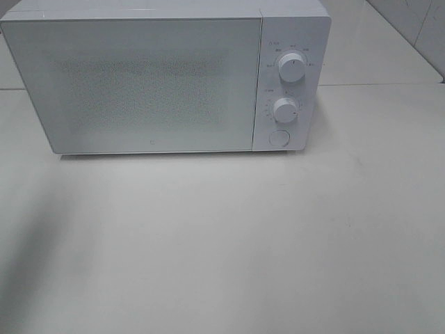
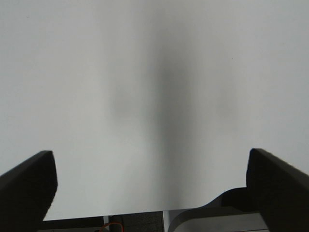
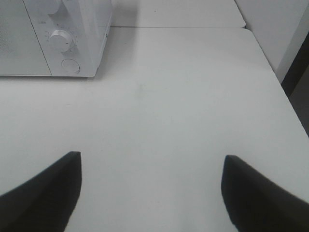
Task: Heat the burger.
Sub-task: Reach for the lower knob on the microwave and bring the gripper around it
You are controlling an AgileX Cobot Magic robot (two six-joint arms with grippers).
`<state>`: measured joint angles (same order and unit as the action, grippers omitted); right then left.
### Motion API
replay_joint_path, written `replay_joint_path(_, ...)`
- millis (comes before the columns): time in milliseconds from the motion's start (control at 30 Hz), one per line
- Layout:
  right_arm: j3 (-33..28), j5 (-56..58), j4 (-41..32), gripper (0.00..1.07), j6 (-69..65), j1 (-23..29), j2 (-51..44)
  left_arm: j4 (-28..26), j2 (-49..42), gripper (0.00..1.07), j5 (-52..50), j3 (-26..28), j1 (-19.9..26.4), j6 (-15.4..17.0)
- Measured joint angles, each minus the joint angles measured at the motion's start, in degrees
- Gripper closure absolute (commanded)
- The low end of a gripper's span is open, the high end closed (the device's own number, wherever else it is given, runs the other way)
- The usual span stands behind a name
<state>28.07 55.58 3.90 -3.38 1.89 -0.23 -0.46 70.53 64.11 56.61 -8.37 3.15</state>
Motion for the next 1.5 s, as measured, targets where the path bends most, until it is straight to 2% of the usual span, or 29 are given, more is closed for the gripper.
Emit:
replay_joint_path(133, 0.0, 0.0, 0.0, 0.31, 0.0, 0.0, 0.0, 0.46, -2.92, 0.07, 1.32, -1.26, 0.0, -0.06)
replay_joint_path(233, 0.0, 0.0, 0.0, 0.31, 0.0, 0.0, 0.0, 0.46, -5.16, 0.07, 1.26, -4.76, 0.0, 0.57)
replay_joint_path(267, 0.0, 0.0, 0.0, 0.31, 0.0, 0.0, 0.0, 0.46, -6.42, 0.07, 1.2, -7.79, 0.0, 1.2)
replay_joint_path(333, 0.0, 0.0, 0.0, 0.31, 0.0, 0.0, 0.0, 0.46, -6.99, 0.07, 1.2, -9.34, 0.0, 1.55)
replay_joint_path(367, 0.0, 0.0, 0.0, 0.31, 0.0, 0.0, 0.0, 0.46, -7.85, 0.07, 1.15, -12.09, 0.0, 2.41)
replay_joint_path(433, 0.0, 0.0, 0.0, 0.31, 0.0, 0.0, 0.0, 0.46, -8.25, 0.07, 1.15, -13.18, 0.0, 2.64)
replay_joint_path(467, 0.0, 0.0, 0.0, 0.31, 0.0, 0.0, 0.0, 0.46, -8.94, 0.07, 1.15, -15.76, 0.0, 3.5)
replay_joint_path(733, 0.0, 0.0, 0.0, 0.31, 0.0, 0.0, 0.0, 0.46, -13.81, 0.07, 1.32, -22.29, 0.0, 5.56)
replay_joint_path(867, 0.0, 0.0, 0.0, 0.31, 0.0, 0.0, 0.0, 0.86, -17.65, 0.07, 3.38, -22.86, 0.0, 5.16)
replay_joint_path(1033, 0.0, 0.0, 0.0, 0.31, 0.0, 0.0, 0.0, 2.23, -28.3, 0.07, 5.44, -22.92, 0.0, 2.18)
replay_joint_path(1133, 0.0, 0.0, 0.0, 0.31, 0.0, 0.0, 0.0, 2.35, -32.54, 0.07, 5.5, -22.92, 0.0, 1.89)
replay_joint_path(1267, 0.0, 0.0, 0.0, 0.31, 0.0, 0.0, 0.0, 2.29, -45.21, 0.07, 5.67, -22.92, 0.0, 1.83)
replay_joint_path(1300, 0.0, 0.0, 0.0, 0.31, 0.0, 0.0, 0.0, 2.29, -45.21, 0.07, 5.67, -22.92, 0.0, 1.83)
replay_joint_path(1367, 0.0, 0.0, 0.0, 0.31, 0.0, 0.0, 0.0, 1.6, -52.43, 0.07, 5.84, -23.61, 0.0, 1.83)
replay_joint_path(1500, 0.0, 0.0, 0.0, 0.31, 0.0, 0.0, 0.0, 1.09, -59.24, 0.07, 5.61, -24.18, 0.0, 1.83)
